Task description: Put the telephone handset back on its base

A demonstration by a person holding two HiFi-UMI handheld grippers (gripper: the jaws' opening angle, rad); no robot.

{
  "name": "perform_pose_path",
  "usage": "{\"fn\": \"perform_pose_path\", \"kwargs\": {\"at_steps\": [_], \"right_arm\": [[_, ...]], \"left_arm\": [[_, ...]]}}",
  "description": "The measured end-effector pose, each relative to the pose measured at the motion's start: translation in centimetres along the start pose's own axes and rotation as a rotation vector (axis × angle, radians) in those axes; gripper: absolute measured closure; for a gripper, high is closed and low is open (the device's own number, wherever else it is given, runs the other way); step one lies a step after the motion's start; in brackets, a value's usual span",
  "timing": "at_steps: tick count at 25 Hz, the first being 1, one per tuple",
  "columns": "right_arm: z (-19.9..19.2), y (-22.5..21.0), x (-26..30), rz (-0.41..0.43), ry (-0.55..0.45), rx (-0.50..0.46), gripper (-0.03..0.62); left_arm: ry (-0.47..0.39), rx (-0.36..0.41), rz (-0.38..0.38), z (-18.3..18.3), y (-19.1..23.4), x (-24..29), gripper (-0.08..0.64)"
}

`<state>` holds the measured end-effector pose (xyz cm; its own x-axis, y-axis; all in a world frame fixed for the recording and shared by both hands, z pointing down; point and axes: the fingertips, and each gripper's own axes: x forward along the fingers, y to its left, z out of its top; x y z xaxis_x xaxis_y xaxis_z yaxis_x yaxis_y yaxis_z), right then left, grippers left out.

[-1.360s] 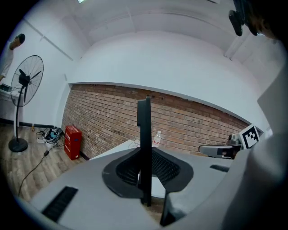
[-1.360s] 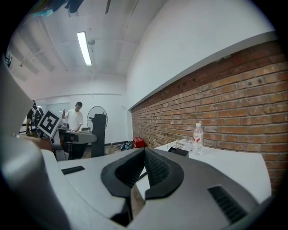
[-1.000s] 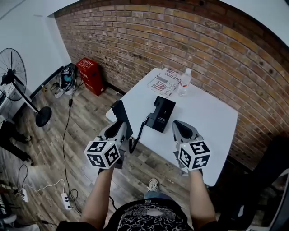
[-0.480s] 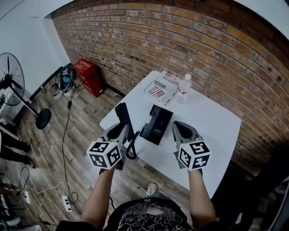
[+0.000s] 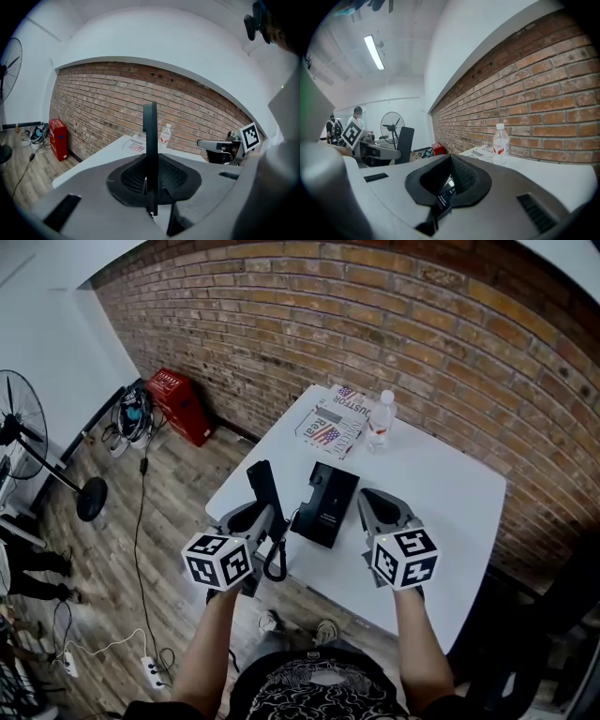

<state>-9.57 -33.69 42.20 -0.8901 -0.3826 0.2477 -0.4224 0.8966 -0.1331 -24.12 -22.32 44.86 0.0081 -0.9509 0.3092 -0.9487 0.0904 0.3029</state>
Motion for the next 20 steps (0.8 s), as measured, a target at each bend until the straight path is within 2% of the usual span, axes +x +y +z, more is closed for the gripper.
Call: {"fn": "perform_pose_path", "kwargs": {"at_steps": [7,20], "right_arm": [[-0.1,0.6,1.2,-0.072,-0.005,0.001,0.591],[0.0,1.8,3.0,-0.293,-0.006,0.036,0.591]], "left_arm": [[0.07,-0.028,-0.169,-1.2,0.9,2.2,0.486],[0.269,-0.086,-0.564,-3.6,2.1,7.1,0.486]]}}
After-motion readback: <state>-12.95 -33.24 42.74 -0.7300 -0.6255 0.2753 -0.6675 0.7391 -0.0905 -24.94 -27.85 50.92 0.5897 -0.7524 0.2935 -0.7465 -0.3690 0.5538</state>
